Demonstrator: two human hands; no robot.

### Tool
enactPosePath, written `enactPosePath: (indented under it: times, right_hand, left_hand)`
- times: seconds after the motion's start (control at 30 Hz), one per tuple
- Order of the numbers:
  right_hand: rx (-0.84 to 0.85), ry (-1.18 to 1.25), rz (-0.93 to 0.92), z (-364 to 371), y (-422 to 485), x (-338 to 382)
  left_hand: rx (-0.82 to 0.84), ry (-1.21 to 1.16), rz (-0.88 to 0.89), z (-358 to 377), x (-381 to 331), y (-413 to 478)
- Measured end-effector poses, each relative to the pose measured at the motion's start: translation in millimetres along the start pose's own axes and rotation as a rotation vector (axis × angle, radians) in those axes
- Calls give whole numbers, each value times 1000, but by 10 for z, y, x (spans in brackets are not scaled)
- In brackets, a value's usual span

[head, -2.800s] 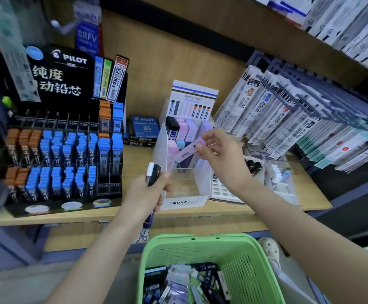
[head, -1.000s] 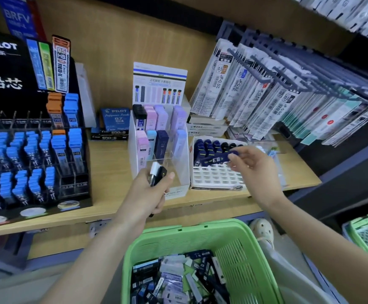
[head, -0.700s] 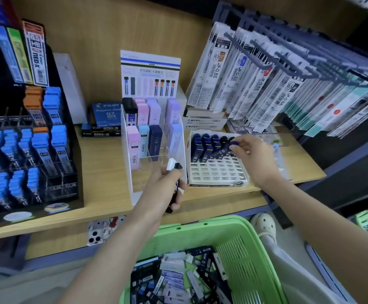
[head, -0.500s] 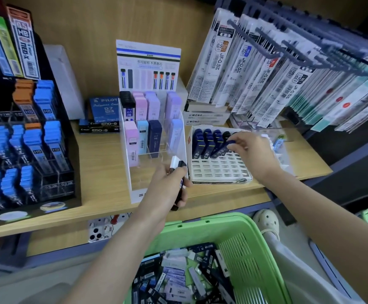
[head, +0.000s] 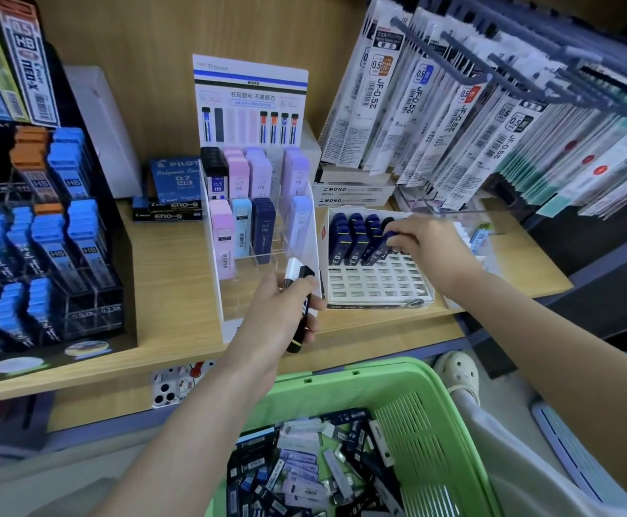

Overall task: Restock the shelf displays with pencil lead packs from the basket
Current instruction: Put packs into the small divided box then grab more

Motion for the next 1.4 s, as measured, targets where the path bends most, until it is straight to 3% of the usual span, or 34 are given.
enactPosePath:
  times: [0.37, 0.63, 0.7, 0.83, 1.0, 1.27, 1.4]
  right_hand:
    - [-11, 41, 72, 130, 74, -35]
    - [-164, -69, 11, 42, -64, 156]
    - [-210, 40, -8, 40, -207, 329]
    - [-2, 369, -102, 340, -509, 701]
    - [82, 717, -71, 429, -578, 838]
    - [-5, 1025, 146, 272, -648, 488]
    - [109, 959, 201, 379, -828, 379]
  left_hand:
    - [-7, -16, 21, -3, -18, 31]
    - [12, -50, 77, 16, -41, 10]
    - [-6, -27, 96, 2, -59, 3]
    - [28, -28, 90, 32, -64, -15]
    - [98, 62, 23, 119, 11, -28]
    - [21, -24, 138, 133, -44, -13]
    - [4, 7, 210, 190, -92, -9]
Point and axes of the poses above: each hand's wrist, its own y-axis towards the middle knuckle, its own z-axis out of the palm, x = y × z, the point moved 8 cm from there along y, towards the middle knuckle, and after that the axes turned 4 degrees about x, right-handed, at the moved point
